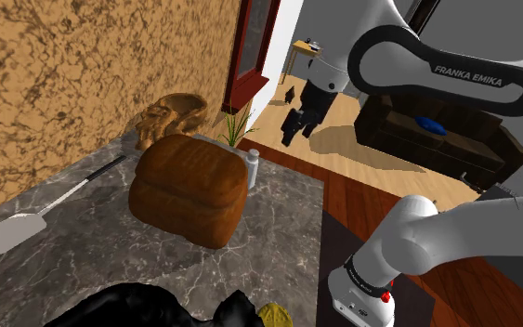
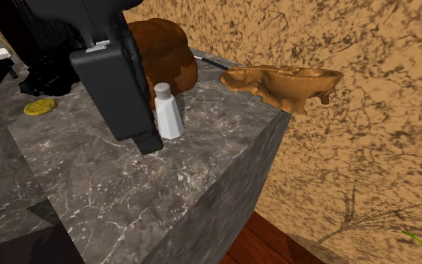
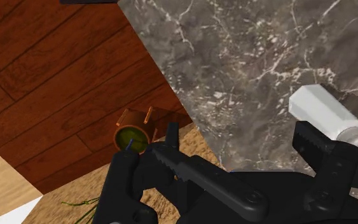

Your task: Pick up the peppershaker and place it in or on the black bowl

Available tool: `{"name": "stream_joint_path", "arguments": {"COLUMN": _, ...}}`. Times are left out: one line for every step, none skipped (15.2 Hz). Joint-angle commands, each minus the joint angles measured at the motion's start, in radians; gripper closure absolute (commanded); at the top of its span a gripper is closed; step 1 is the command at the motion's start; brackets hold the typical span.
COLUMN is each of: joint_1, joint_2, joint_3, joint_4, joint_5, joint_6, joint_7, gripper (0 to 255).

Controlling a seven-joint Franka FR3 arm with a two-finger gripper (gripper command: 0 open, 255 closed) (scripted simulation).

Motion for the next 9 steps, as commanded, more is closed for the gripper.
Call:
{"name": "stream_joint_path", "arguments": {"joint_1": 0.014, "joint_2": 0.04, "joint_3": 0.04, "joint_4": 0.025, "joint_5": 0.006, "joint_6": 0.026, "joint_7": 0.027, "gripper": 0}}
{"name": "stream_joint_path", "arguments": {"joint_1": 0.02, "joint_2": 0.06, "joint_3": 0.062, "joint_4": 0.039, "joint_5": 0.008, "joint_6": 0.038, "joint_7": 0.043, "gripper": 0}}
{"name": "stream_joint_path", "arguments": {"joint_1": 0.026, "joint_2": 0.081, "joint_3": 0.083, "joint_4": 0.054, "joint_5": 0.008, "joint_6": 0.049, "joint_7": 0.058, "gripper": 0}}
{"name": "stream_joint_path", "arguments": {"joint_1": 0.031, "joint_2": 0.102, "joint_3": 0.104, "joint_4": 0.07, "joint_5": 0.008, "joint_6": 0.059, "joint_7": 0.074, "gripper": 0}}
{"name": "stream_joint_path", "arguments": {"joint_1": 0.036, "joint_2": 0.124, "joint_3": 0.126, "joint_4": 0.086, "joint_5": 0.007, "joint_6": 0.069, "joint_7": 0.09, "gripper": 0}}
{"name": "stream_joint_path", "arguments": {"joint_1": 0.04, "joint_2": 0.147, "joint_3": 0.148, "joint_4": 0.104, "joint_5": 0.004, "joint_6": 0.079, "joint_7": 0.107, "gripper": 0}}
{"name": "stream_joint_path", "arguments": {"joint_1": 0.044, "joint_2": 0.17, "joint_3": 0.169, "joint_4": 0.122, "joint_5": 0.0, "joint_6": 0.088, "joint_7": 0.123, "gripper": 0}}
{"name": "stream_joint_path", "arguments": {"joint_1": 0.047, "joint_2": 0.194, "joint_3": 0.191, "joint_4": 0.141, "joint_5": -0.005, "joint_6": 0.097, "joint_7": 0.14, "gripper": 0}}
{"name": "stream_joint_path", "arguments": {"joint_1": 0.049, "joint_2": 0.214, "joint_3": 0.21, "joint_4": 0.157, "joint_5": -0.011, "joint_6": 0.104, "joint_7": 0.155, "gripper": 0}}
